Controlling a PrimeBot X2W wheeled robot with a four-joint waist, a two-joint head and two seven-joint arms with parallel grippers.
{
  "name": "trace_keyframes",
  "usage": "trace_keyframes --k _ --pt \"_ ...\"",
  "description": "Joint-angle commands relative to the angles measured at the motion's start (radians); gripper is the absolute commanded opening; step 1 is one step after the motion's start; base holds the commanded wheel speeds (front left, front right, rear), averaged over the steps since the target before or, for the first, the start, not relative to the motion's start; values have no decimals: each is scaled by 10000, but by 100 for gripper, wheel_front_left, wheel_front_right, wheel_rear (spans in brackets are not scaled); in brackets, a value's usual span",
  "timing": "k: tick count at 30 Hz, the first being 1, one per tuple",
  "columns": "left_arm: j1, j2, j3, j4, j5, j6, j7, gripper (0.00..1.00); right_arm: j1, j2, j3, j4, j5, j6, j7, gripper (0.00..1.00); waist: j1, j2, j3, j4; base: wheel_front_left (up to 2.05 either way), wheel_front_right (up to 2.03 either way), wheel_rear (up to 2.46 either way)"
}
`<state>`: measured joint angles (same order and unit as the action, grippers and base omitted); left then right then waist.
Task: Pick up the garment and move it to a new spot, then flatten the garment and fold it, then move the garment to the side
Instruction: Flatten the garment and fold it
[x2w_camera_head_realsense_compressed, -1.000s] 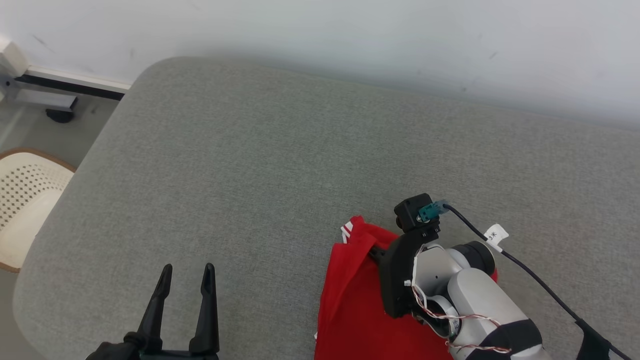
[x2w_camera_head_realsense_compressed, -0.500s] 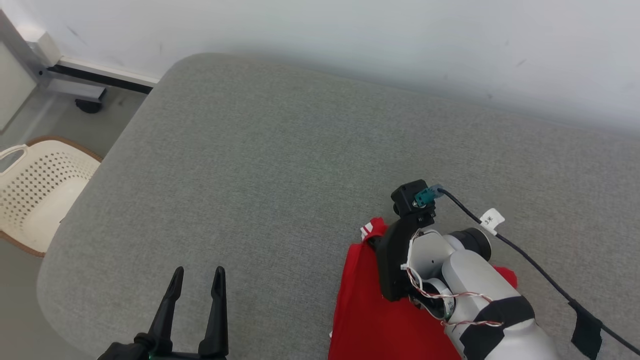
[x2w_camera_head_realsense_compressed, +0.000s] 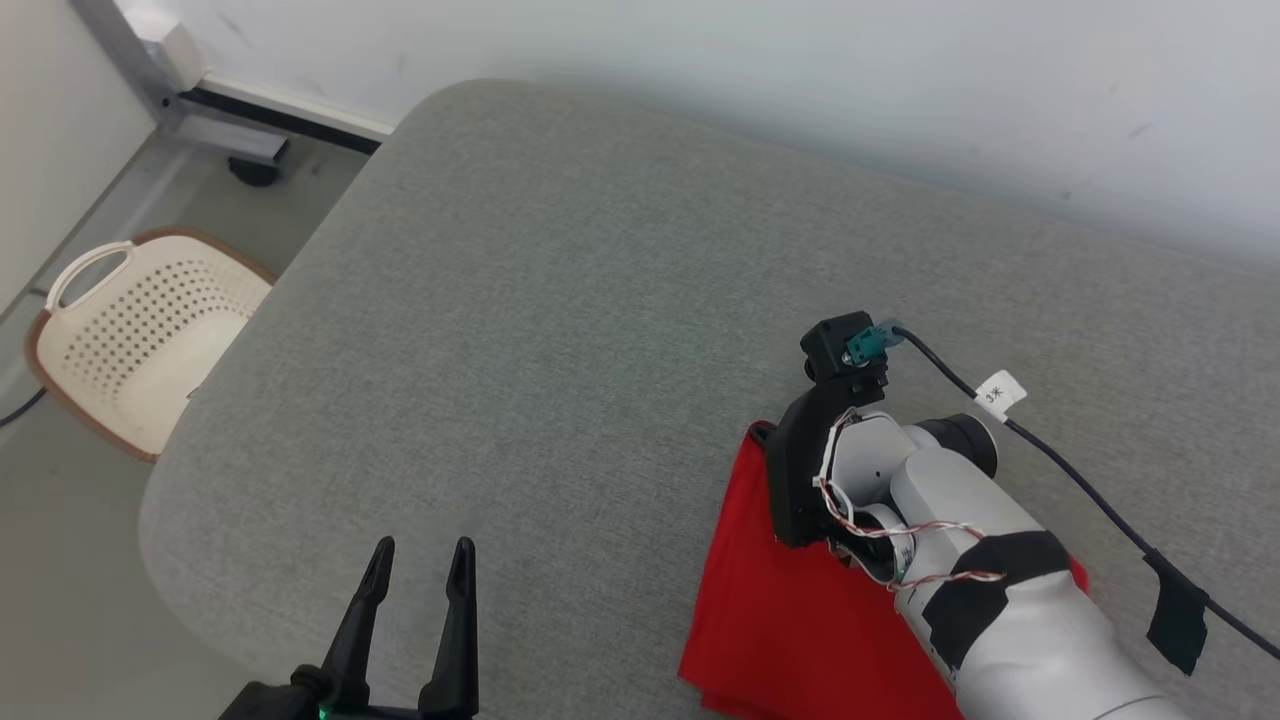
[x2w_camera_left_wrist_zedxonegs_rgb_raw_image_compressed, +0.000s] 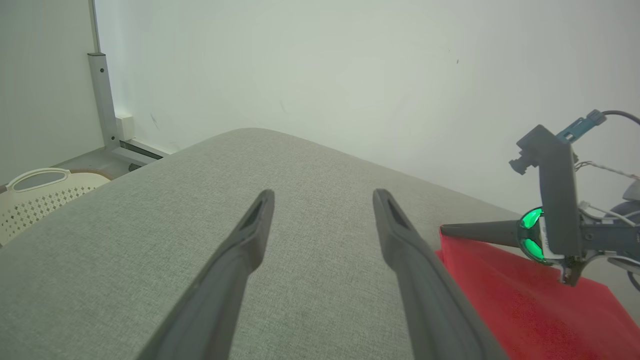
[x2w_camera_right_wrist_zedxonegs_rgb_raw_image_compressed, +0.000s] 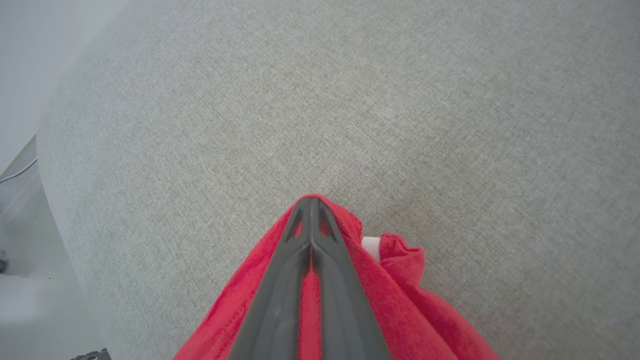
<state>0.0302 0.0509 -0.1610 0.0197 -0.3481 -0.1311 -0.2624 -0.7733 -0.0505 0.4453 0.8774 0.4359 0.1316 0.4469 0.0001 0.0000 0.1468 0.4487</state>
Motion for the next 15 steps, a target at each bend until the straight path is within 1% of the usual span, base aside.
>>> trace_keyframes --k 1,7,11,15 --pt "-152 -9 -18 15 -32 13 -23 100 -118 4 22 94 106 -22 -60 0 -1 0 105 173 0 0 0" --pt "-56 -7 43 13 -78 13 -23 100 -749 -1 241 756 366 -22 83 0 -1 0 160 301 0 0 0" --pt "-43 -7 126 30 -58 14 -23 100 -1257 2 304 931 403 -22 -416 0 -1 0 120 255 0 0 0" --pt "-19 -7 222 1 94 14 -23 100 -1568 5 380 748 789 -22 -1083 0 -1 0 -78 123 0 0 0"
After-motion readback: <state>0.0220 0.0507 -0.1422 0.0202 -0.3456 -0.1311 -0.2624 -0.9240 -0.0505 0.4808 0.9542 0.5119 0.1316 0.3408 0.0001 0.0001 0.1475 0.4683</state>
